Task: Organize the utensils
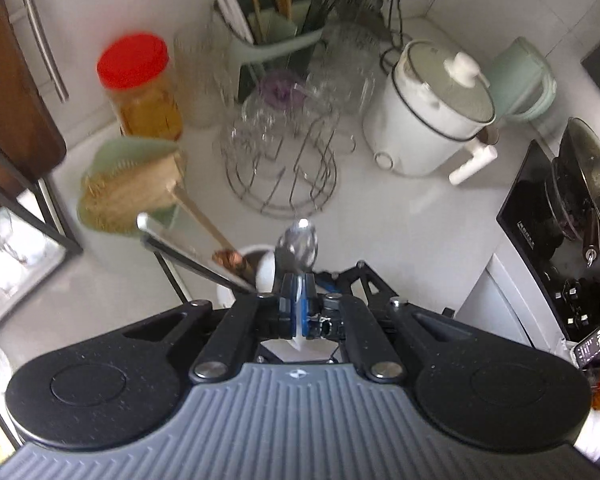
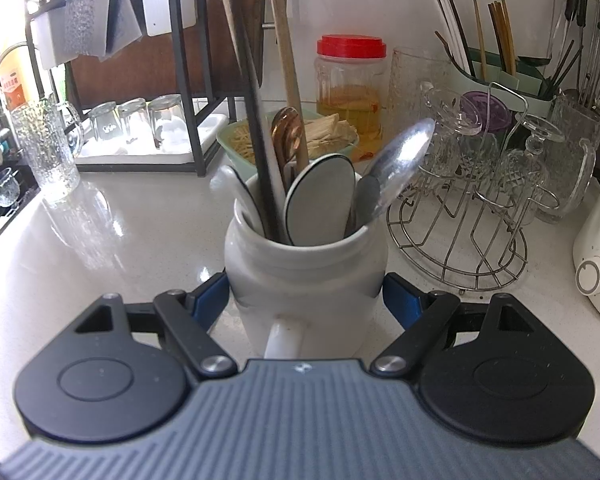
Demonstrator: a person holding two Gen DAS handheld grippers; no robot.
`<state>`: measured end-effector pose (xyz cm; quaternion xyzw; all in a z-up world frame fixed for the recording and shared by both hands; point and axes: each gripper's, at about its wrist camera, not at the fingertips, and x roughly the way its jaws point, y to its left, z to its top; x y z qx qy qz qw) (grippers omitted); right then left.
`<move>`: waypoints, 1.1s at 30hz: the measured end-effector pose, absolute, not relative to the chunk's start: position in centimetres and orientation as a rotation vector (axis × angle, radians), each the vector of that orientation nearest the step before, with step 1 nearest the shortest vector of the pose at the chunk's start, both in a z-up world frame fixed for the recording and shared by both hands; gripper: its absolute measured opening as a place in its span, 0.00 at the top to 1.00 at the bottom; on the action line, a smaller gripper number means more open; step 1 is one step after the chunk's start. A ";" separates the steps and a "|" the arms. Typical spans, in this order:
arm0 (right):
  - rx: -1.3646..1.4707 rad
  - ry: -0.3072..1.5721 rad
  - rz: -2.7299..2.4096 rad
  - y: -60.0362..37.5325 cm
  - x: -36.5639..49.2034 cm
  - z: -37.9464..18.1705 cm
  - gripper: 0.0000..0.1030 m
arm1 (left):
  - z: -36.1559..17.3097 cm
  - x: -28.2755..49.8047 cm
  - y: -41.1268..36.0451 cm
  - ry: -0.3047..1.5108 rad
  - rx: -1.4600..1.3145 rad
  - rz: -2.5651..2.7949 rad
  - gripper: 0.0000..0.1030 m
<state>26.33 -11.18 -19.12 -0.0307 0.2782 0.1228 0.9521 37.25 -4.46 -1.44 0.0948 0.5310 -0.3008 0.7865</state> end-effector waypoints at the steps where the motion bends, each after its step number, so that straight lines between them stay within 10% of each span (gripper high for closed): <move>1: -0.062 0.565 0.249 -11.2 26.3 -19.1 0.16 | -1.8 37.4 -4.5 1.155 0.202 -0.643 0.98; 17: -0.050 0.560 0.247 -11.3 26.3 -19.1 0.16 | -0.5 34.3 -1.7 1.015 0.112 -0.602 0.96; 25: -0.053 0.564 0.242 -11.2 26.4 -19.1 0.16 | -0.1 30.8 1.7 0.868 0.045 -0.530 0.67; 33: -0.045 0.572 0.231 -11.1 26.4 -19.0 0.16 | -2.4 27.6 5.2 0.814 -0.054 -0.446 0.65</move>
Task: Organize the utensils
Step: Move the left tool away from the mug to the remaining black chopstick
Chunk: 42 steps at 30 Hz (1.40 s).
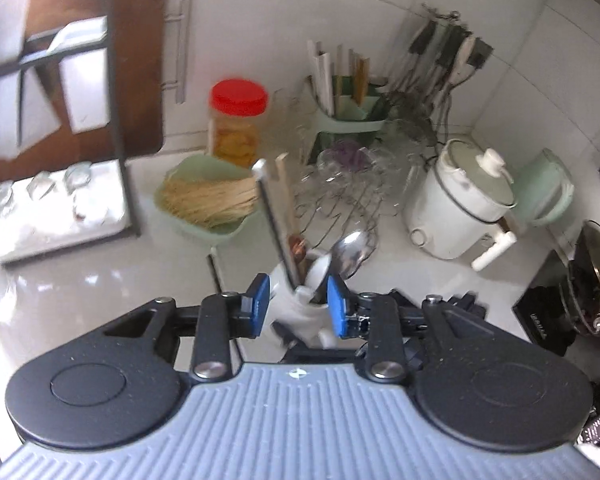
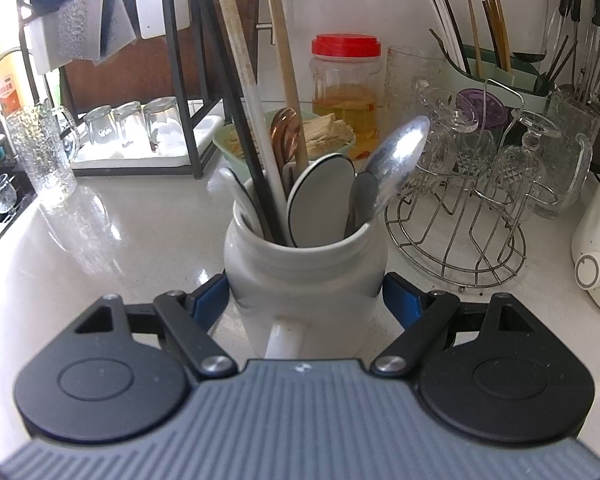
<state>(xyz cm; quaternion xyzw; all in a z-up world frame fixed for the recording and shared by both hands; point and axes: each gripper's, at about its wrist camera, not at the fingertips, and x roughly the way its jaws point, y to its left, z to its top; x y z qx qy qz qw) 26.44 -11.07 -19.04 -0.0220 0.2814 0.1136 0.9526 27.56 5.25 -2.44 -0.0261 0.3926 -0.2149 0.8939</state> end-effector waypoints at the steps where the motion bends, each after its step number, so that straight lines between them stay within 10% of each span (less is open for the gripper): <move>1: -0.045 0.573 0.229 -11.0 26.4 -19.0 0.16 | -3.0 27.4 5.6 0.819 -0.059 -0.435 0.65; 42: -0.025 0.646 0.242 -11.5 27.2 -18.7 0.16 | -22.5 35.8 5.6 0.950 -0.088 -0.268 0.66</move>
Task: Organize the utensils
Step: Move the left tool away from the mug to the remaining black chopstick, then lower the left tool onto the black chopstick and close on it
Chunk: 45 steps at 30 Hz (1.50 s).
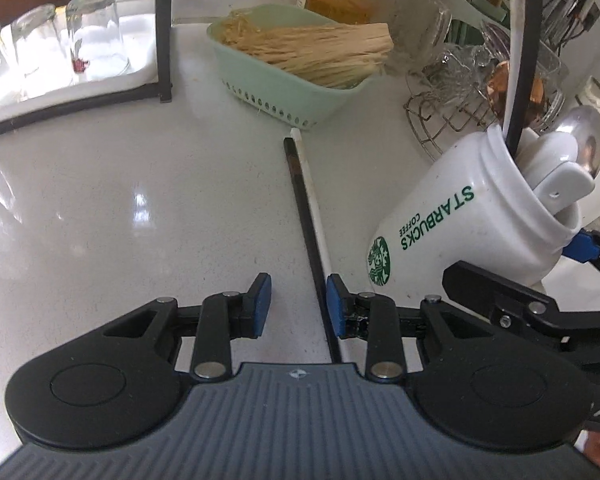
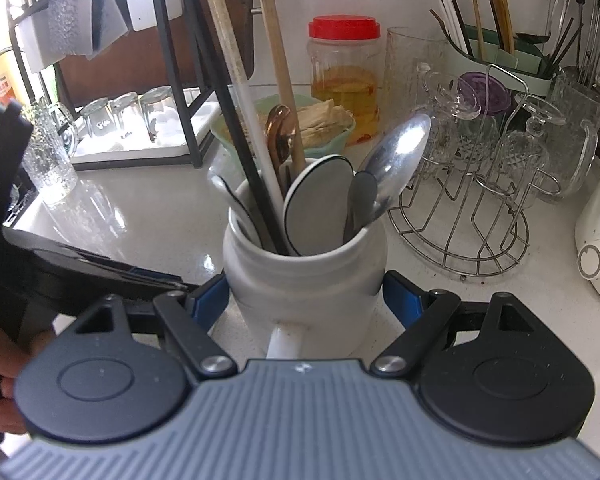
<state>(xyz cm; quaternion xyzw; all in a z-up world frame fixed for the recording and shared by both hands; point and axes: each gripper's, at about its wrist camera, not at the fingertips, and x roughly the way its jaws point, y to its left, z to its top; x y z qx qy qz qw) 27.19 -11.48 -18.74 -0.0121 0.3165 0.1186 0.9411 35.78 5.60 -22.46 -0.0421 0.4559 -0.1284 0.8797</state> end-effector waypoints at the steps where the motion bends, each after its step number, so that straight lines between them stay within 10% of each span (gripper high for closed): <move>1: -0.023 0.646 0.243 -11.5 27.2 -18.7 0.16 | -22.4 35.8 5.5 0.948 -0.086 -0.261 0.67; 42: -0.030 0.641 0.239 -14.2 24.8 -18.9 0.17 | -22.2 37.8 4.2 0.989 0.071 -0.240 0.70; 45: -0.034 0.637 0.239 -14.2 24.7 -18.9 0.17 | -22.2 37.8 3.9 0.993 0.113 -0.226 0.83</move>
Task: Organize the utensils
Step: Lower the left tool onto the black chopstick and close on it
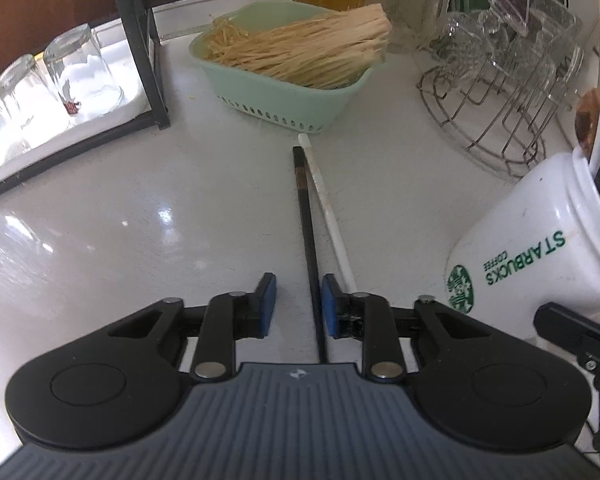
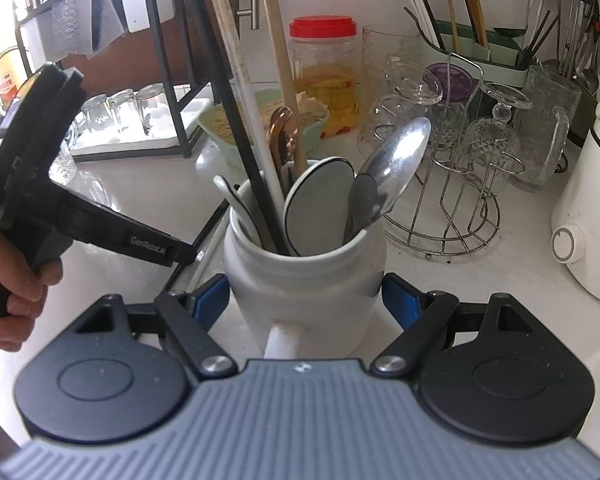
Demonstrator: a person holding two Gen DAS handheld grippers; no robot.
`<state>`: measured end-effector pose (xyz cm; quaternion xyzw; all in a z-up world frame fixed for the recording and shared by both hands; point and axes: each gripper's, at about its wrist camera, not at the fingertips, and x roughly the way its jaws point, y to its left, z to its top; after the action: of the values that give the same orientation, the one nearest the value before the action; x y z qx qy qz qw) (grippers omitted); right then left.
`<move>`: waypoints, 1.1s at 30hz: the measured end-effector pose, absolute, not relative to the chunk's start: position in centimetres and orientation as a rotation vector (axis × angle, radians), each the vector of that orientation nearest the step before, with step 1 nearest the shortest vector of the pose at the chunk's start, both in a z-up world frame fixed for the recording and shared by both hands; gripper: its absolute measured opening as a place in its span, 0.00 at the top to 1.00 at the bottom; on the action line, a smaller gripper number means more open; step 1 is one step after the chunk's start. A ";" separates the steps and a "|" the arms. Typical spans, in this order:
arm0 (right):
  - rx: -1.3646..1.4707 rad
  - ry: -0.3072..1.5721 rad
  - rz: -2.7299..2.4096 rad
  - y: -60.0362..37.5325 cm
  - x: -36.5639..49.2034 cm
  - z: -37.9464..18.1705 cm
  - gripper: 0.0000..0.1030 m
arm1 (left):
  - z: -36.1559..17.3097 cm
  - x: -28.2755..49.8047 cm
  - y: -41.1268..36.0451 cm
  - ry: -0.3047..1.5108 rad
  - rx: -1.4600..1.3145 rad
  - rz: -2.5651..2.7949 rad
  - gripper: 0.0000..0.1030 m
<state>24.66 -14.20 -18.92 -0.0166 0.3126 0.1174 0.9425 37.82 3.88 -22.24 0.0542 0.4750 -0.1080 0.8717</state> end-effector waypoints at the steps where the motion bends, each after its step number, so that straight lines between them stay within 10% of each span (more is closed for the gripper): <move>1: -0.033 0.638 0.239 -14.2 24.7 -18.9 0.17 | -22.2 37.8 3.7 0.996 0.126 -0.225 0.91; 33: 0.000 0.663 0.163 -12.5 22.4 -18.9 0.17 | -22.6 30.1 9.0 1.109 -0.009 -0.281 0.94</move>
<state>22.45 -12.51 -18.91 0.0001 0.3252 0.0798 0.9423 30.08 9.03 -22.64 -0.0045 0.5246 -0.1329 0.8409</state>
